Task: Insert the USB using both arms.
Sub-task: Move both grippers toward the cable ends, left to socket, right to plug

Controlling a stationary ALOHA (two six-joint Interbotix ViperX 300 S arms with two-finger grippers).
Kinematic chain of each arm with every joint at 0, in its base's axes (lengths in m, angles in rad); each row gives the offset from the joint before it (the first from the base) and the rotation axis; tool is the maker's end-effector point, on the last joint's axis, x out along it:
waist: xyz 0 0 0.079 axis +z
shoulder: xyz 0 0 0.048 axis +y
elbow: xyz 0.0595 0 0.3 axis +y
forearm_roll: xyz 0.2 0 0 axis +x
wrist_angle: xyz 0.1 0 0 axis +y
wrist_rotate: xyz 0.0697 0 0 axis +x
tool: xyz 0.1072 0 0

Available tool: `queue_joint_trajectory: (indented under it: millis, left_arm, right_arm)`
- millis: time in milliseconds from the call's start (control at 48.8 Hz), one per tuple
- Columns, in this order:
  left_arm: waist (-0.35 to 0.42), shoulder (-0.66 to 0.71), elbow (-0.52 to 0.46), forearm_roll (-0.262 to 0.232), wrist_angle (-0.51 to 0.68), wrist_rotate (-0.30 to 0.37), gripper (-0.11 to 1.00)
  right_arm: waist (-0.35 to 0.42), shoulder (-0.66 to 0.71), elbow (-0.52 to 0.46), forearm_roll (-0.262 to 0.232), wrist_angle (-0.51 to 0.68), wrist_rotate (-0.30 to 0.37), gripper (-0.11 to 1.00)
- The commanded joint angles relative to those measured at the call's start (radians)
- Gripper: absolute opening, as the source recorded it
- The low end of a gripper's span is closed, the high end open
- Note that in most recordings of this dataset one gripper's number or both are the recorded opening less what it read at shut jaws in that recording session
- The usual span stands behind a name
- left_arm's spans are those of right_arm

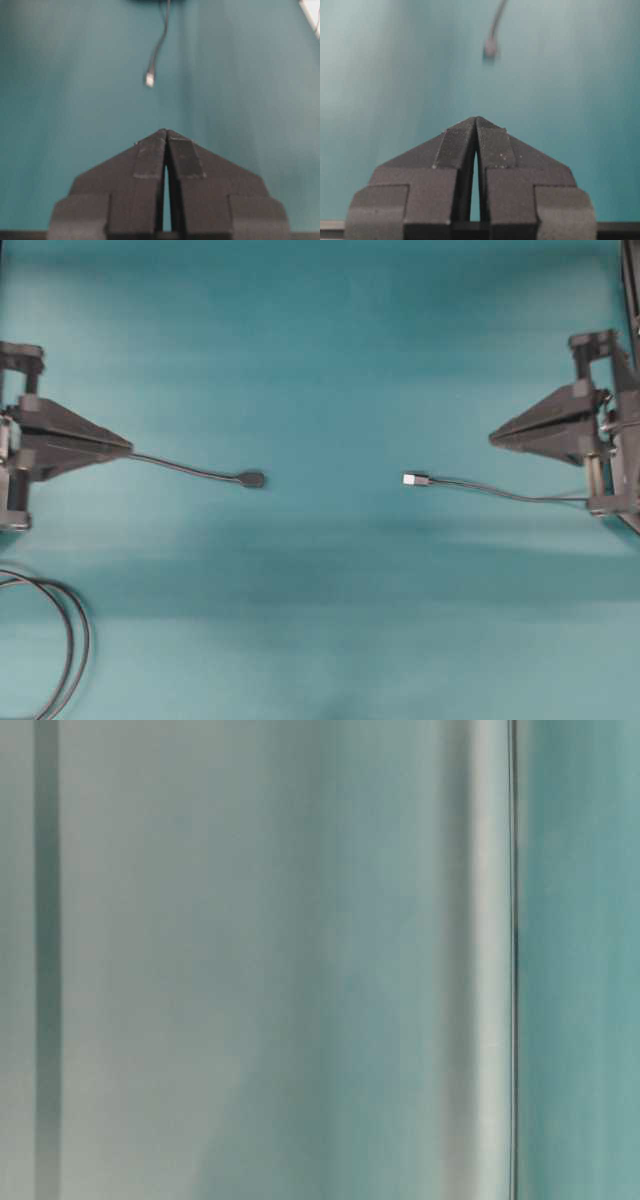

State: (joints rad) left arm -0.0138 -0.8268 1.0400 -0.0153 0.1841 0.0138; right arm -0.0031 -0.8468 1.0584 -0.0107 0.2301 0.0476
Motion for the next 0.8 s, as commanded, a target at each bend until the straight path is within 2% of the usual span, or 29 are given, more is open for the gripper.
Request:
queue_joint_trajectory:
  millis: [0, 102, 184, 287, 369, 430, 492, 779]
  left_arm:
    - [0.000, 0.040, -0.041, -0.002, 0.029, -0.008, 0.04]
    - [0.000, 0.078, -0.048, -0.002, 0.043, -0.008, 0.11]
    - [0.000, 0.095, -0.049, -0.002, 0.049, -0.009, 0.24]
    - [0.002, 0.117, -0.049, -0.002, 0.052, -0.011, 0.49]
    - [0.003, 0.141, -0.049, -0.002, 0.055, -0.011, 0.73]
    - [0.002, 0.161, -0.051, -0.002, 0.057, -0.011, 0.86]
    - [0.003, 0.187, -0.051, -0.002, 0.057, -0.011, 0.89]
    - [0.003, 0.301, -0.064, -0.002, 0.049, -0.009, 0.89]
  right_arm:
    - [0.000, 0.037, -0.035, 0.000, 0.048, 0.002, 0.00]
    - [0.000, 0.078, -0.043, 0.000, 0.081, 0.008, 0.00]
    - [0.000, 0.110, -0.052, 0.000, 0.109, 0.032, 0.00]
    - [0.000, 0.164, -0.055, -0.002, 0.118, 0.072, 0.00]
    - [0.000, 0.202, -0.054, -0.002, 0.117, 0.077, 0.00]
    - [0.000, 0.232, -0.055, -0.002, 0.117, 0.078, 0.00]
    - [0.000, 0.252, -0.057, -0.002, 0.118, 0.078, 0.00]
    - [0.000, 0.371, -0.086, -0.002, 0.120, 0.087, 0.00]
